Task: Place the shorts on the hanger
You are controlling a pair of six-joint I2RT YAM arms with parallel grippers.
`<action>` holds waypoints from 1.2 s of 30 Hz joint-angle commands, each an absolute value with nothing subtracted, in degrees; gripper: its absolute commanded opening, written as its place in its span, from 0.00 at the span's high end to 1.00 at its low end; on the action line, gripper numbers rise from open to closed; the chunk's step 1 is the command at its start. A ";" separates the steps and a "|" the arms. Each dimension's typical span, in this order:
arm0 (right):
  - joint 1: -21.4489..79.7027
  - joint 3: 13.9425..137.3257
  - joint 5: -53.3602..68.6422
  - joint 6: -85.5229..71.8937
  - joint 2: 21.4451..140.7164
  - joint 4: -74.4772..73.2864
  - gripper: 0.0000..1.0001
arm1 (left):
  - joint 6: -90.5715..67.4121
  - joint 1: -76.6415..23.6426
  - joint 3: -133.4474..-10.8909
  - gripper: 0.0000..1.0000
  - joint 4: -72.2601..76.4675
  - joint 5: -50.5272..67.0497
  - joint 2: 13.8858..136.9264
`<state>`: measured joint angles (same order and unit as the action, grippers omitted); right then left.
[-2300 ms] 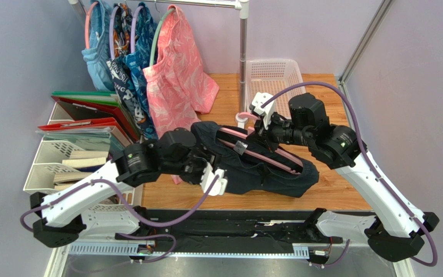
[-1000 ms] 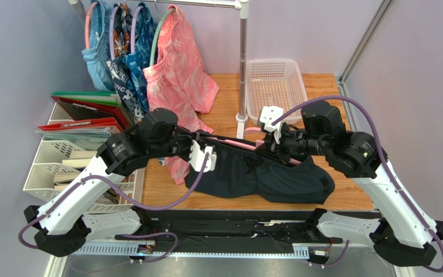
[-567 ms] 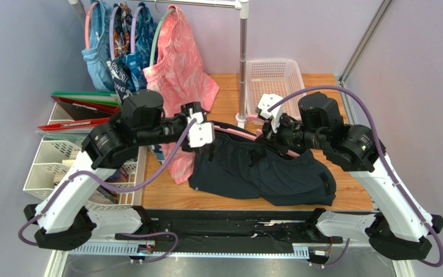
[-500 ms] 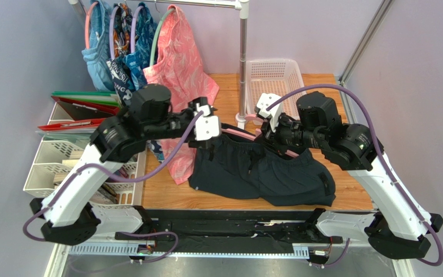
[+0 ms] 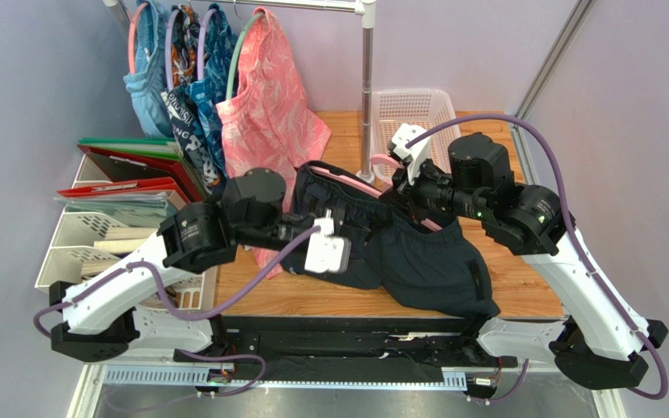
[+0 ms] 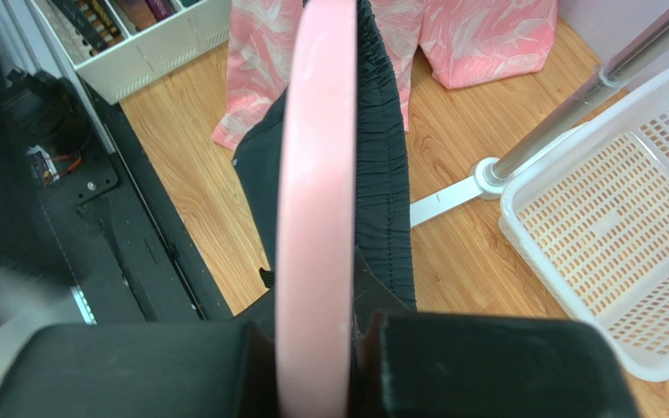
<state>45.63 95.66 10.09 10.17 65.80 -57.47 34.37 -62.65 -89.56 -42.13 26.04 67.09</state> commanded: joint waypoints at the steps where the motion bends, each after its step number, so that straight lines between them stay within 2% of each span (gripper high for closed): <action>1: 45.88 95.72 8.79 5.37 66.36 -49.84 1.00 | 33.75 -70.57 -86.76 0.40 -33.33 17.94 68.02; 5: 45.97 94.92 9.40 3.08 66.45 -48.69 1.00 | 34.45 -74.35 -84.64 0.34 -24.62 12.31 70.48; 14: 46.14 92.47 10.55 -2.19 66.01 -45.97 1.00 | 34.54 -78.75 -88.50 0.28 -22.59 1.32 80.94; 18: 46.23 91.67 10.02 -2.90 66.00 -44.48 1.00 | 35.15 -80.41 -88.86 0.39 -22.76 3.08 82.62; 22: 46.23 91.49 8.88 -2.64 66.36 -43.16 1.00 | 37.97 -82.62 -87.72 0.42 -23.55 3.61 81.74; 25: 46.23 91.15 6.95 -2.20 65.92 -43.07 1.00 | 35.33 -82.62 -86.41 0.37 -23.47 -0.17 79.02; 29: 46.23 89.12 6.50 -2.63 64.51 -42.54 1.00 | 36.73 -82.53 -81.66 0.25 -18.90 -4.22 72.87; 34: 46.23 87.54 5.89 -3.69 63.99 -41.22 1.00 | 37.71 -81.48 -83.31 0.21 -18.37 -6.42 74.88; 35: 46.32 87.45 5.98 -4.13 63.81 -40.61 1.00 | 37.44 -81.04 -83.58 0.16 -18.46 -5.63 75.67; 36: 46.41 87.36 6.15 -4.13 63.55 -40.61 1.00 | 37.18 -80.69 -83.84 0.16 -18.72 -5.36 76.11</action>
<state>45.98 87.24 6.98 -2.20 65.98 -47.00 37.01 -81.97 -82.15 -20.75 -4.23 73.80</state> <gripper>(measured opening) 0.085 0.803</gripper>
